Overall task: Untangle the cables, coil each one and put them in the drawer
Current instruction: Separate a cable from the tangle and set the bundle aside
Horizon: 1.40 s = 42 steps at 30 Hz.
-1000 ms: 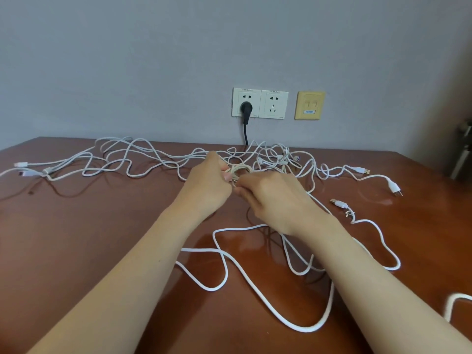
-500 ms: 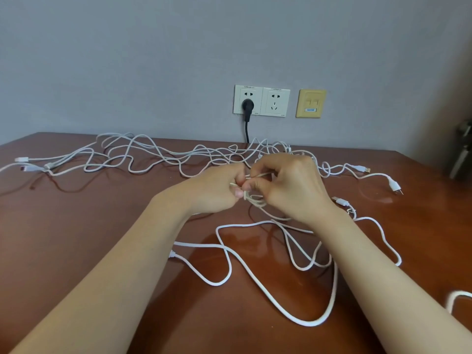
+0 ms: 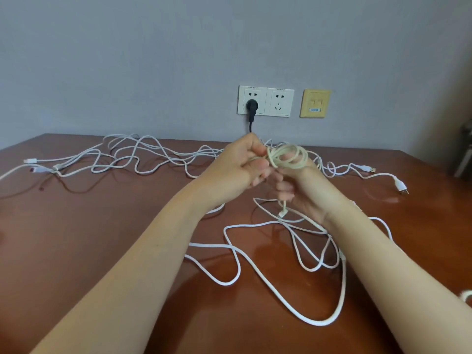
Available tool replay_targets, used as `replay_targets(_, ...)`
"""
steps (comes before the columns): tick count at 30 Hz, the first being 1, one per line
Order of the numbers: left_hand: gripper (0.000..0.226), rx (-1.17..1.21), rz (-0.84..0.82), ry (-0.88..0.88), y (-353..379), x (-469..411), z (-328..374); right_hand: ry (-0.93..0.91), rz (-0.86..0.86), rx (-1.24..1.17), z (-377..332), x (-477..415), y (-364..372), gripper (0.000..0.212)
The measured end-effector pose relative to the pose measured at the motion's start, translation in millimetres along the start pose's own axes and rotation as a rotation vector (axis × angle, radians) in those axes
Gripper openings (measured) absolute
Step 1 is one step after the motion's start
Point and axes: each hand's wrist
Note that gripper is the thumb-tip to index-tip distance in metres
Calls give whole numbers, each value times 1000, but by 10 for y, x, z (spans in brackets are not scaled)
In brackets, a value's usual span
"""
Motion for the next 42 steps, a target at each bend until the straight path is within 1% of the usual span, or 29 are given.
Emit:
replay_targets(4, 29, -67, 272, -36, -54, -71, -43, -81, 28, 387, 88, 10, 124, 32)
replay_targets(6, 25, -131, 376, -46, -80, -109, -89, -166, 65, 679, 71, 11, 189, 35)
replay_targets(8, 11, -303, 432, -43, -72, -107, -108, -287, 78, 1036, 52, 24, 221, 33)
replay_targets(9, 7, -379, 458, -50, -68, -100, -119, -331, 58, 1180, 42, 45, 234, 32)
replay_targets(10, 12, -429, 473, -65, -63, -95, -135, -366, 24, 1294, 31, 74, 252, 30)
replay_targets(12, 13, -491, 464, -100, -69, -87, -169, -402, -52, 1479, 4, 128, 291, 28)
replay_targets(14, 14, -551, 446, -116, -75, -78, -192, -430, -118, 1548, -23, 154, 296, 24)
replay_targets(16, 16, -586, 418, -116, -68, -70, -196, -482, -139, 1551, -72, 165, 278, 24)
replay_targets(17, 17, -606, 392, -110, -59, -68, -194, -517, -117, 1542, -93, 163, 251, 25)
replay_targets(20, 15, -651, 229, -99, -42, -75, -227, -606, 12, 1444, -102, 126, 149, 22)
replay_targets(21, 12, -669, 160, -100, -46, -77, -246, -589, 44, 1399, -100, 108, 122, 19)
replay_targets(24, 27, -659, 5, -115, -65, -84, -294, -498, 77, 1133, -85, 49, 53, 8)
replay_targets(26, 29, -526, -22, -113, -64, -85, -303, -424, 139, 910, -122, 27, -2, 18)
replay_targets(28, 28, -412, -53, -109, -53, -90, -313, -329, 171, 727, -167, 16, -59, 22)
replay_targets(31, 15, -349, -160, -76, 3, -70, -297, -217, 131, 615, -200, 17, -134, 19)
replay_targets(32, 15, -313, -171, -67, 19, -65, -282, -182, 120, 576, -191, 14, -161, 18)
replay_targets(35, 29, -158, -157, -38, 58, -50, -211, -123, 152, 450, -126, 14, -248, 15)
replay_targets(38, 32, -106, -103, -4, 65, -44, -173, -132, 150, 492, -40, 12, -236, 21)
replay_targets(40, 32, -61, 13, 8, 25, -57, -187, -143, 154, 524, -9, 2, -169, 23)
replay_targets(42, 32, -18, 164, 9, -27, -79, -196, -143, 179, 496, -6, -4, -100, 18)
Point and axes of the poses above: each hand's wrist, its own x-axis away from the middle knuckle, its own y-axis out of the palm, z = x × y, and after that the axes turned 4 degrees about -y, right-handed
